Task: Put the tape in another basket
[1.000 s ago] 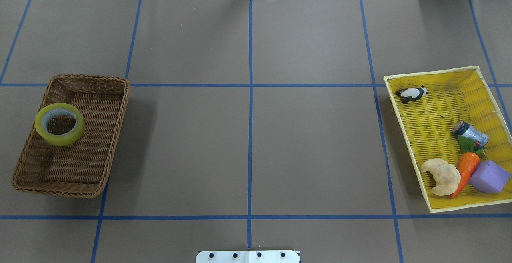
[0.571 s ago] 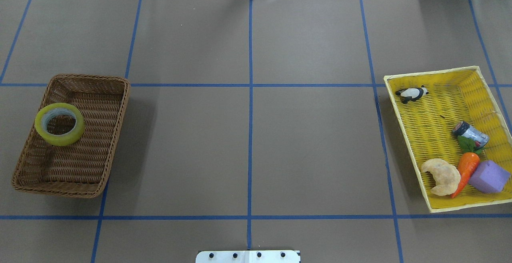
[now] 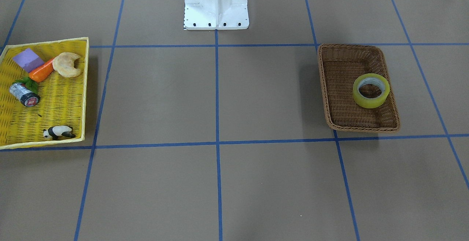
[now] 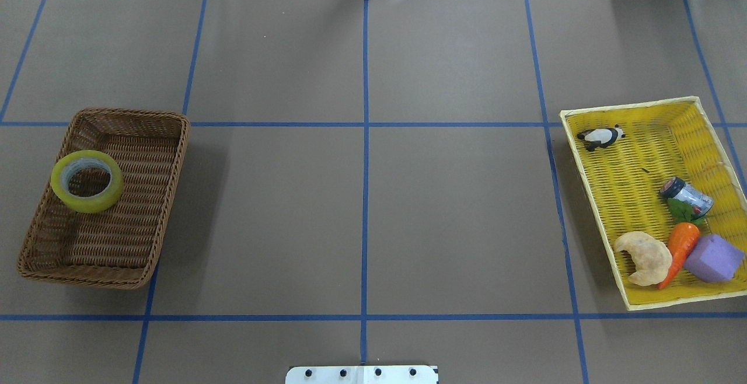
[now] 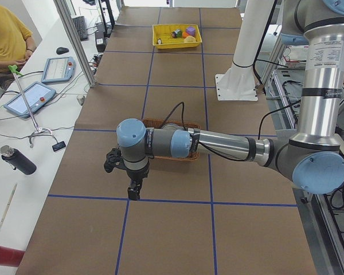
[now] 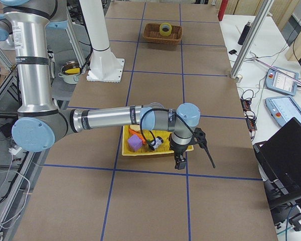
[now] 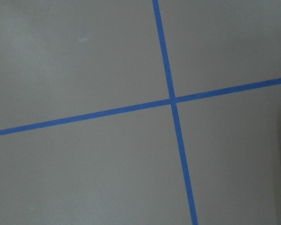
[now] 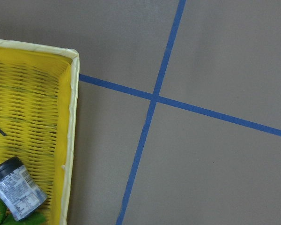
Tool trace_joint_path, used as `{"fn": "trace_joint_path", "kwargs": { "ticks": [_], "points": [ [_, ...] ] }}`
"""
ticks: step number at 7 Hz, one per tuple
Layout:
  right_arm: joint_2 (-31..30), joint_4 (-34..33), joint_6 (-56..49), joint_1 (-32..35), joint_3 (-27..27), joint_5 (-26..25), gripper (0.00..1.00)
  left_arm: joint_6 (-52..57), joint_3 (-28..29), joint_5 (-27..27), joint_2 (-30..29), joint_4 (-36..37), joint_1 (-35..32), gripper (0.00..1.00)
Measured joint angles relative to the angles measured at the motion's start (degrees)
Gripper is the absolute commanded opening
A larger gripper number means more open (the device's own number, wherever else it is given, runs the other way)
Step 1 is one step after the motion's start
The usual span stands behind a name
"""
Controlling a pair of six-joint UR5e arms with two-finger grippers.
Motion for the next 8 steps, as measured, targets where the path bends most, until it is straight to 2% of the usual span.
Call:
{"fn": "trace_joint_path", "kwargs": {
  "ticks": [8],
  "points": [
    [-0.7, 0.71, 0.21, 0.12, -0.13, 0.33, 1.0, 0.24, -0.24, 0.18, 0.28, -2.27, 0.04, 0.98]
  ]
}}
